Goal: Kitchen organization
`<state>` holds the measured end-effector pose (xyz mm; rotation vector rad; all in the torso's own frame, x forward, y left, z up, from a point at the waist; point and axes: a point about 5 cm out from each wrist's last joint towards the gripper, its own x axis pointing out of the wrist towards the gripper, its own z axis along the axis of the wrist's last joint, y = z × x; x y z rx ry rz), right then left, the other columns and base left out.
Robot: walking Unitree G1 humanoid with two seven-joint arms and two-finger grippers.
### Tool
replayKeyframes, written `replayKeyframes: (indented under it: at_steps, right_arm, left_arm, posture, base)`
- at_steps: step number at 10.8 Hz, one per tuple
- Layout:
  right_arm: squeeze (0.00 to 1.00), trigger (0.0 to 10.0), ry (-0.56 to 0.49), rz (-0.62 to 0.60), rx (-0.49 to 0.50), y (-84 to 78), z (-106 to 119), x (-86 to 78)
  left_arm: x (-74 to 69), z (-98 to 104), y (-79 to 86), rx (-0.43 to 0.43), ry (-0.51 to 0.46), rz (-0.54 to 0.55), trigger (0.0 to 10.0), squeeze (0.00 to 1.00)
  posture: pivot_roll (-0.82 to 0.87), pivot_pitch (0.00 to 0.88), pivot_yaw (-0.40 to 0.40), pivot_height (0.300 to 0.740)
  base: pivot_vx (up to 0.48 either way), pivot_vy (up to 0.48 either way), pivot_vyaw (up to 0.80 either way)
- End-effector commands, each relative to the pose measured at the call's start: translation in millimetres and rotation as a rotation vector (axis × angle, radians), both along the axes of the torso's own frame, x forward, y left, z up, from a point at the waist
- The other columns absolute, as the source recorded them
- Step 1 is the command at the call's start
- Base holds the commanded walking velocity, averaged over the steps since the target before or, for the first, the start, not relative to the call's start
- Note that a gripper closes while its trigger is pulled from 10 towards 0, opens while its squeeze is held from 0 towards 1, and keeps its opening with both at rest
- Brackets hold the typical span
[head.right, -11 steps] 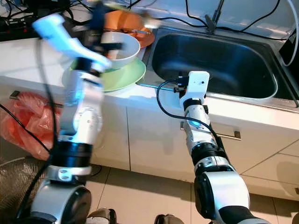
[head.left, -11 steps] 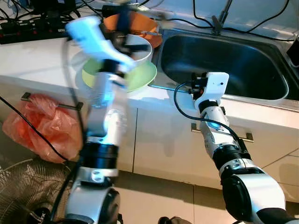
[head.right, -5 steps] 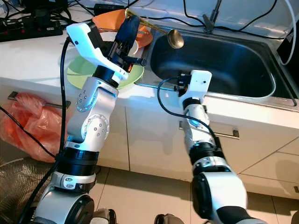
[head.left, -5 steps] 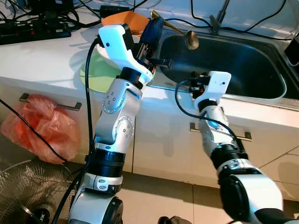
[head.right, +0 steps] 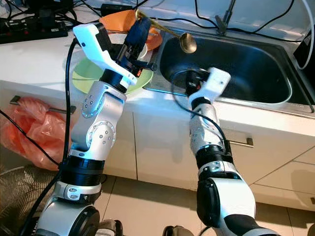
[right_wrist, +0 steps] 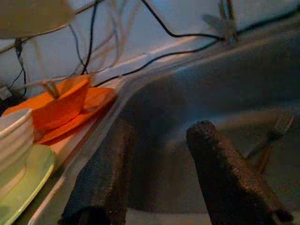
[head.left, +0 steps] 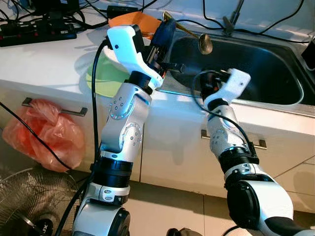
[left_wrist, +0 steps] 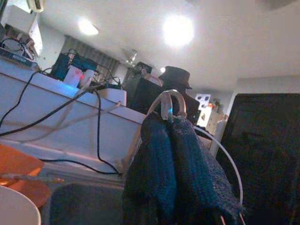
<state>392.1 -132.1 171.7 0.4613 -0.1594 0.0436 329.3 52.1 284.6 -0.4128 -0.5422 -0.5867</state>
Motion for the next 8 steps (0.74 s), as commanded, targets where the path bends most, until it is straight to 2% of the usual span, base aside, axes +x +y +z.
replayKeyframes:
  at_steps: [1,2,3,4,7,8]
  right_arm:
    - [0.0,10.0,-0.042,0.006,0.011,-1.4,12.6,2.2]
    - [0.0,10.0,-0.123,0.022,-0.205,5.5,18.5,-1.7]
    - [0.0,10.0,-0.173,0.028,-0.325,10.0,22.1,-4.1]
    - [0.0,10.0,-0.255,0.048,-0.496,18.5,27.4,-8.6]
    - [0.0,10.0,-0.268,0.053,-0.52,20.1,28.2,-9.4]
    - [0.0,10.0,-0.322,0.008,-0.667,19.8,31.4,-12.1]
  left_arm:
    - [-3.3,1.5,-2.6,0.007,-0.013,-0.012,10.0,0.0]
    - [-2.9,1.3,-2.2,0.012,-0.012,-0.008,10.0,0.0]
    - [-2.9,1.1,-2.5,0.015,-0.011,-0.009,10.0,0.0]
    - [-3.0,0.8,-3.0,0.018,-0.009,-0.01,10.0,0.0]
    - [-3.0,0.8,-3.1,0.018,-0.008,-0.011,10.0,0.0]
    - [-3.1,-0.7,-4.5,0.038,0.003,-0.012,10.0,0.0]
  posture:
    - [0.09,0.088,-0.07,0.74]
    - [0.09,0.087,-0.07,0.74]
    - [0.09,0.087,-0.07,0.74]
    - [0.09,0.086,-0.07,0.74]
    - [0.09,0.086,-0.07,0.74]
    - [0.1,0.082,-0.073,0.74]
  base:
    - [0.0,0.0,0.0]
    - [0.0,0.0,0.0]
    - [0.0,0.0,0.0]
    - [0.0,0.0,0.0]
    - [0.0,0.0,0.0]
    - [0.0,0.0,0.0]
